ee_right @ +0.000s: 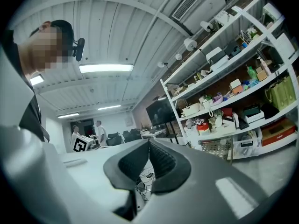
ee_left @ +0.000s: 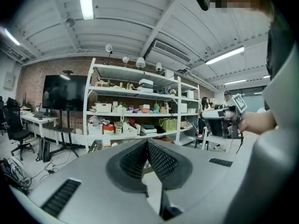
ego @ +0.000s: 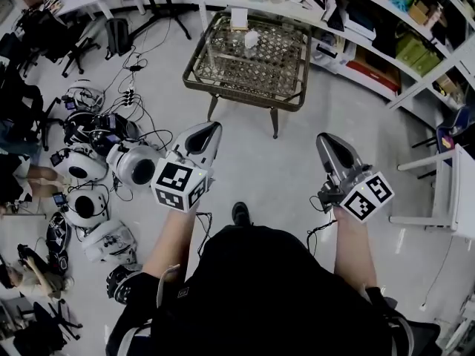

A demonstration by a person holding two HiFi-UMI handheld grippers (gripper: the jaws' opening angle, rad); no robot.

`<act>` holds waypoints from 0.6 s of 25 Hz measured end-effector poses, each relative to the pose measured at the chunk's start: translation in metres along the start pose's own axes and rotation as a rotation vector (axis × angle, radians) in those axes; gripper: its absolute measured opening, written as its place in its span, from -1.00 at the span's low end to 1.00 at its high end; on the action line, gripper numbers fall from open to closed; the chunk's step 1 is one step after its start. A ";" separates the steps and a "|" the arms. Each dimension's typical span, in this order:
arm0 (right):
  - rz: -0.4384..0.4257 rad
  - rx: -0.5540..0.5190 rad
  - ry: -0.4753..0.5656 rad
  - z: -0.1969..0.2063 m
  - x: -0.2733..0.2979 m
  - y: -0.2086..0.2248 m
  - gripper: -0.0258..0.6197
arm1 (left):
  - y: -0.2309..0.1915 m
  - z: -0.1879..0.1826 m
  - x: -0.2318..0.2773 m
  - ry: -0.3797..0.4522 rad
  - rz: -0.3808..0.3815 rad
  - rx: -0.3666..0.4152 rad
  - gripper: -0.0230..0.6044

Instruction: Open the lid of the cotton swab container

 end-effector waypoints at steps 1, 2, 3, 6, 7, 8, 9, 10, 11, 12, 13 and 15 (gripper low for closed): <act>0.004 0.001 0.001 0.001 0.005 0.000 -0.87 | -0.005 0.001 0.001 -0.003 0.005 -0.001 -0.91; 0.009 0.002 0.004 0.001 0.010 -0.001 -0.87 | -0.010 0.002 0.002 -0.007 0.010 -0.001 -0.91; 0.013 0.003 0.007 0.002 0.014 -0.001 -0.87 | -0.015 0.003 0.003 -0.011 0.015 -0.001 -0.91; 0.020 0.016 0.010 0.006 0.026 -0.003 -0.87 | -0.027 0.007 0.004 -0.024 0.027 -0.007 -0.91; 0.021 0.023 0.008 0.007 0.028 -0.003 -0.87 | -0.030 0.009 0.004 -0.028 0.029 -0.012 -0.91; 0.024 0.030 0.005 0.009 0.030 -0.001 -0.87 | -0.033 0.010 0.004 -0.030 0.030 -0.016 -0.91; 0.026 0.036 0.003 0.009 0.032 0.001 -0.87 | -0.034 0.010 0.006 -0.032 0.031 -0.019 -0.91; 0.029 0.041 0.004 0.008 0.034 0.005 -0.87 | -0.036 0.010 0.008 -0.035 0.030 -0.020 -0.91; 0.030 0.045 0.006 0.006 0.036 0.009 -0.87 | -0.037 0.009 0.011 -0.038 0.029 -0.022 -0.91; 0.030 0.050 0.007 0.004 0.039 0.013 -0.87 | -0.038 0.007 0.015 -0.041 0.028 -0.023 -0.91; 0.028 0.054 0.008 0.001 0.042 0.017 -0.87 | -0.039 0.005 0.018 -0.042 0.026 -0.025 -0.91; 0.021 0.060 0.009 -0.002 0.049 0.023 -0.87 | -0.040 0.002 0.022 -0.044 0.026 -0.026 -0.91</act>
Point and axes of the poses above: the fingertips, and each gripper's own axes: x forward along the fingers, y to its right, z out of its underside, the point moved 6 cm from there along -x, backward along the fingers
